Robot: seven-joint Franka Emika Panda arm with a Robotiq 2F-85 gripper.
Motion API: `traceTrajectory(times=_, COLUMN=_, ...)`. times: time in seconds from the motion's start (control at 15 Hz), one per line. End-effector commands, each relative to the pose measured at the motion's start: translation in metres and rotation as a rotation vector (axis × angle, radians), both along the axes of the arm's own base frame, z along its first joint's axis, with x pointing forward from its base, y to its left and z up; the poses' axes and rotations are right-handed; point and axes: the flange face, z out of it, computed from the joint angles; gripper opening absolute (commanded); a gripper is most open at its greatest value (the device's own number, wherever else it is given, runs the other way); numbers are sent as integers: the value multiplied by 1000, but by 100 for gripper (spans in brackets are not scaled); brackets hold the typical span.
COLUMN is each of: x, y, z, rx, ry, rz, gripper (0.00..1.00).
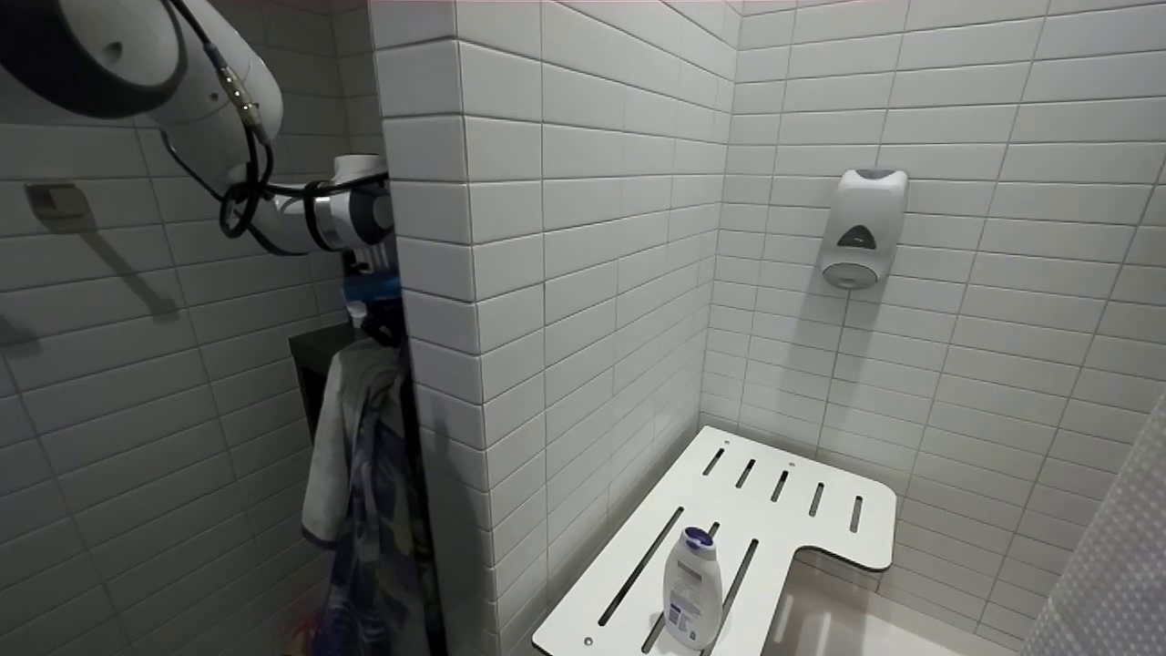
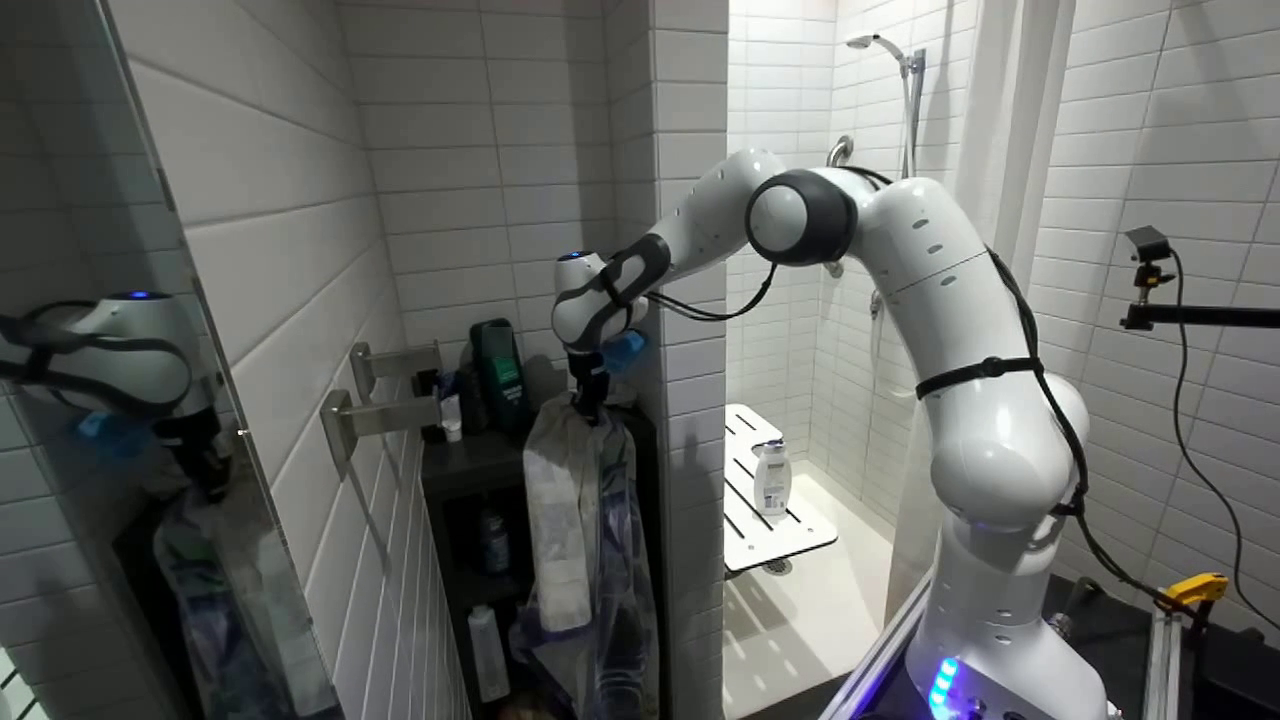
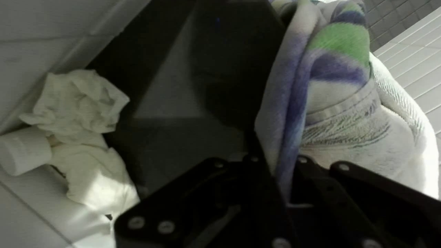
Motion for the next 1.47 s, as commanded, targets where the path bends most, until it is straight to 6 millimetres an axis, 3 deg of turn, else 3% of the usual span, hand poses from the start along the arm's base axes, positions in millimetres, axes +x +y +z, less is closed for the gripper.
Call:
traceTrajectory(times=0.0, x=-15, y=-2, z=-29, rx=-21, ry=44, rz=22, gripper=3)
traceTrajectory(times=0.6, x=0, y=62, z=-36, rx=-114, ry=88, rz=184, gripper=3)
traceTrajectory(times=1.4, x=5, y=123, z=-26, rx=-144, ry=117, rz=327, gripper=3)
